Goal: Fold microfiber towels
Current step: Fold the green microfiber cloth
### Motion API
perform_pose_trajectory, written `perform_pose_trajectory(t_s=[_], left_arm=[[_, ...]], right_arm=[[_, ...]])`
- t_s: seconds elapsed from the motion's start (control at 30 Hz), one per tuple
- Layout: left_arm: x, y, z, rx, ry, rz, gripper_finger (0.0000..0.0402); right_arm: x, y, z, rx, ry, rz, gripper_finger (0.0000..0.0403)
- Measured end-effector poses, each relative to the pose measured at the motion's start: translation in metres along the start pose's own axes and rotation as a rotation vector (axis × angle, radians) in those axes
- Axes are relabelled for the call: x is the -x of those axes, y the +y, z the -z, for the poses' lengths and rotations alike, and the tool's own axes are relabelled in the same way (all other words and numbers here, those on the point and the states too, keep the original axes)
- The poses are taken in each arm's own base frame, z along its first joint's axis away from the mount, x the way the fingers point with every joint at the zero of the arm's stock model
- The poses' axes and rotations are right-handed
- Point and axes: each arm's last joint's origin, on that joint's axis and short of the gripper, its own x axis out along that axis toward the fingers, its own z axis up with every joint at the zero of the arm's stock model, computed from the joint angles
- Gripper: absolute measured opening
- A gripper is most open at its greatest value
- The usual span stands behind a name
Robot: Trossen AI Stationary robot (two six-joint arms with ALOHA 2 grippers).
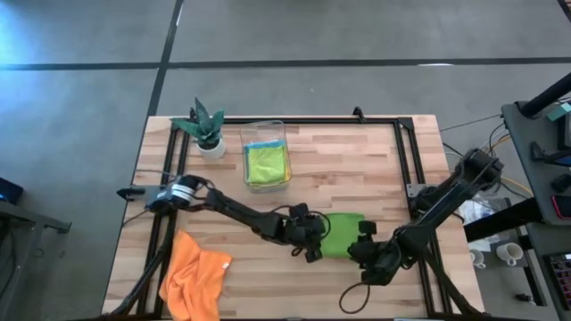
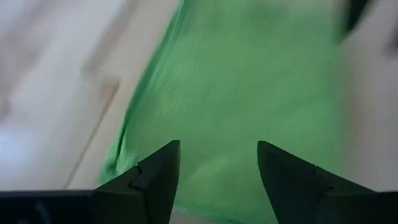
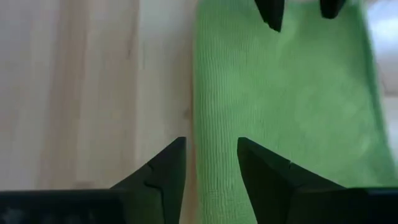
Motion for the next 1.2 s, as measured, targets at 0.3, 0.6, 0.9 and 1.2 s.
perform_pose_trajectory(t_s=[0.3, 0.6, 0.9, 1.2], left_arm=[[-0.016, -0.017, 0.023, 0.112, 0.148, 0.142, 0.0189], [0.034, -0.034, -0.017, 0.142, 0.016, 0.139, 0.0189], [0.024, -0.013, -0.014, 0.141, 0.071, 0.073, 0.0189], [-0.011, 0.01, 0.005, 0.442, 0.184, 0.004, 0.0189]], right_arm=[[-0.015, -0.022, 0.026, 0.137, 0.258, 0.223, 0.0142], [0.001, -0.056, -0.003, 0.23, 0.21, 0.363, 0.0141], [0.029, -0.03, -0.003, -0.253, 0.005, 0.0, 0.0139], [0.01, -0.015, 0.011, -0.219, 0.037, -0.054, 0.0139]])
